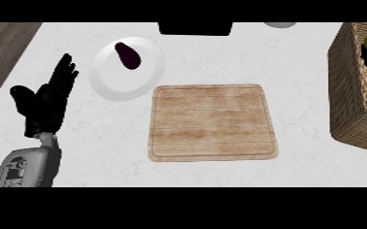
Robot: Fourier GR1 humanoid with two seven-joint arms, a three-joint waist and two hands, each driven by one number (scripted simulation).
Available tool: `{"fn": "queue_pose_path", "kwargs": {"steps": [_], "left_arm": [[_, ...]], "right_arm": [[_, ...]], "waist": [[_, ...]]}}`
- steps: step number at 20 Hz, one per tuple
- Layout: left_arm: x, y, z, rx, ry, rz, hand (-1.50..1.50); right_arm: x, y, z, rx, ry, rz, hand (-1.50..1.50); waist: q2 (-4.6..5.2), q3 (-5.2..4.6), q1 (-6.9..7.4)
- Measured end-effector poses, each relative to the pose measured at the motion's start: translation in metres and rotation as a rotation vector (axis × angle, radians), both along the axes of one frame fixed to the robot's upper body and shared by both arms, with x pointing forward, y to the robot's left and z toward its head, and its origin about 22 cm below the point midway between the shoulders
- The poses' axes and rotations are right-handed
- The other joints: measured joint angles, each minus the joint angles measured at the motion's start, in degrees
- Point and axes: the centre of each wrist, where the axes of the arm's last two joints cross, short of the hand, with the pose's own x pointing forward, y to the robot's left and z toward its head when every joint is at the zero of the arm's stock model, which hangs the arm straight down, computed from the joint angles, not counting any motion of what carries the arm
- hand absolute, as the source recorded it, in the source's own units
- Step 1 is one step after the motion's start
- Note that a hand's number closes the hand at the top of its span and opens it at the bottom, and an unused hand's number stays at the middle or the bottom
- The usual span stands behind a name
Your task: Pick the lemon from the cutting board and place it in the basket
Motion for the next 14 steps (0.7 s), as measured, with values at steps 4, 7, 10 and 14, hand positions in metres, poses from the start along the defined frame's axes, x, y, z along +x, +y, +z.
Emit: {"fn": "queue_pose_path", "kwargs": {"steps": [4,7,10,14], "left_arm": [[0.003,-0.002,-0.003,-0.009,0.0,0.0,0.0],[0.003,0.0,-0.002,-0.003,-0.003,0.001,0.0],[0.003,-0.001,0.001,-0.009,-0.006,-0.002,0.0],[0.0,0.002,0.002,-0.004,-0.004,-0.003,0.0]], "right_arm": [[-0.001,-0.003,-0.006,-0.021,0.008,-0.015,1.5],[-0.001,-0.003,-0.01,-0.036,0.021,-0.017,1.5],[-0.005,-0.008,-0.013,-0.043,0.047,-0.026,1.5],[-0.008,-0.012,-0.015,-0.035,0.085,-0.037,1.5]], "waist": [[0.07,-0.07,0.05],[0.0,-0.25,0.02],[0.05,-0.3,0.2],[0.15,-0.24,0.45]]}}
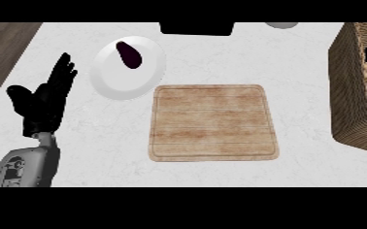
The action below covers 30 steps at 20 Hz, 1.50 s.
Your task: Pick the lemon from the cutting board and place it in the basket
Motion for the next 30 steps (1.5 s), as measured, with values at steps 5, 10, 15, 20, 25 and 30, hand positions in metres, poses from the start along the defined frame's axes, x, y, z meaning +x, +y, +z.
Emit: {"fn": "queue_pose_path", "kwargs": {"steps": [5,10,15,20,25,30], "left_arm": [[0.001,-0.005,-0.004,-0.002,-0.005,-0.007,0.0],[0.007,-0.007,0.004,-0.001,-0.005,-0.009,0.0],[0.002,-0.004,-0.003,0.0,0.001,-0.011,0.0],[0.001,-0.004,-0.006,0.004,0.0,-0.001,0.0],[0.001,-0.001,-0.004,-0.006,-0.001,0.004,0.0],[-0.002,0.001,-0.006,0.0,0.006,0.01,0.0]], "right_arm": [[0.001,0.0,0.0,0.017,0.037,-0.01,1.5],[-0.004,-0.004,-0.006,0.044,0.095,-0.048,1.5],[-0.006,-0.007,-0.008,0.048,0.148,-0.124,-1.5],[-0.009,-0.011,-0.006,0.136,0.081,-0.138,-1.5],[-0.005,-0.01,0.0,0.305,-0.027,-0.114,-1.5],[-0.009,-0.022,0.022,0.518,-0.135,-0.146,-1.5]], "waist": [[0.13,0.1,0.08],[0.09,0.02,-0.05],[0.11,0.03,0.15],[0.1,0.03,-0.14],[-0.1,0.05,-0.72],[0.02,0.5,-0.89]]}}
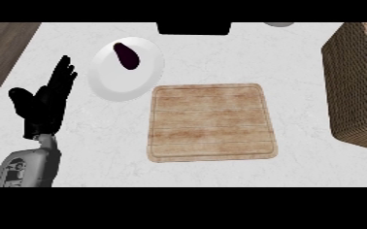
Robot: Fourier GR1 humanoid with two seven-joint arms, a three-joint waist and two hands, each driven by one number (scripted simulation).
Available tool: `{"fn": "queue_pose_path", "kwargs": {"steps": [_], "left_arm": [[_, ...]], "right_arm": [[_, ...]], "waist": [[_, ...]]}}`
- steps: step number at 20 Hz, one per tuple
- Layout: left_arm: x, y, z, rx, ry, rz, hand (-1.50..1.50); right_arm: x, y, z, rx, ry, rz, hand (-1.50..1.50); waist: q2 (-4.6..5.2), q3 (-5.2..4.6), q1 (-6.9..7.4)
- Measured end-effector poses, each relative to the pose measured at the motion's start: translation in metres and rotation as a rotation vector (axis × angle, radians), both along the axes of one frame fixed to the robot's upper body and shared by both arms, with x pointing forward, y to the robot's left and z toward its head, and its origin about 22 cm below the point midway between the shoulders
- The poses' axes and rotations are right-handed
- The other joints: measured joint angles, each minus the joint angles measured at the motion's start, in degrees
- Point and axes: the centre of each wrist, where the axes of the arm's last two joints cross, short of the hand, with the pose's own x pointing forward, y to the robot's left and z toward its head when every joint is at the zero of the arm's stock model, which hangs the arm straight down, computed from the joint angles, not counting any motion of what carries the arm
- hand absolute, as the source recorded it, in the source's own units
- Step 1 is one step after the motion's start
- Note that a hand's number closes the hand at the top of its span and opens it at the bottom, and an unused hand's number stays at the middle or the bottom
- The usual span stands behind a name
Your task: Pick the lemon from the cutting board and place it in the basket
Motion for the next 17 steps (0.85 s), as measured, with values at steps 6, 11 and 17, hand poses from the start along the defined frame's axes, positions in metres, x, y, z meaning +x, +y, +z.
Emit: {"fn": "queue_pose_path", "kwargs": {"steps": [6,11,17], "left_arm": [[-0.002,0.004,0.001,0.002,-0.001,0.001,0.0],[0.0,0.005,0.003,-0.007,-0.005,0.008,0.0],[0.001,0.005,0.002,-0.008,-0.007,-0.003,0.0]], "right_arm": [[-0.028,-0.033,0.014,0.218,-0.079,-0.102,-1.5],[-0.07,-0.069,0.02,0.365,-0.114,-0.152,-1.5],[-0.118,-0.1,0.021,0.436,-0.128,-0.14,-1.5]], "waist": [[0.06,0.17,-0.21],[0.15,0.25,-0.44],[0.4,0.4,-0.13]]}}
